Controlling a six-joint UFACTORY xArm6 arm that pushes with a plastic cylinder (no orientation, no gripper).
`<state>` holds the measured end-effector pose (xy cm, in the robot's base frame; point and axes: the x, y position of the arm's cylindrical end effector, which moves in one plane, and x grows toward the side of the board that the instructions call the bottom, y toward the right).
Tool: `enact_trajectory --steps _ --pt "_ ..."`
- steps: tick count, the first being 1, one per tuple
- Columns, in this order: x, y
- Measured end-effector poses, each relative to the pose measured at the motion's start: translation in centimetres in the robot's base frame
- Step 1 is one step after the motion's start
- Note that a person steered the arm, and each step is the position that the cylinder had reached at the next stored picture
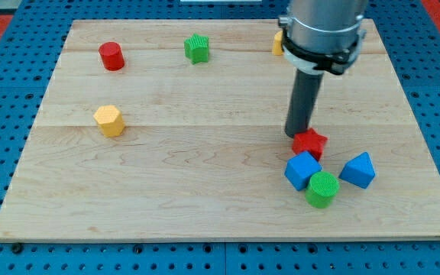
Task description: Move the yellow heart towards the center
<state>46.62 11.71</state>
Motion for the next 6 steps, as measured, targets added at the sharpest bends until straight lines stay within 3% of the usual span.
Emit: enact_trajectory --steps 1,3,4,5,6 --pt "1.0 3.5" --pt "-14.4 12.6" --pt "-22.3 10.1" --pt "-24.6 1.7" --pt "-17.4 -4.5"
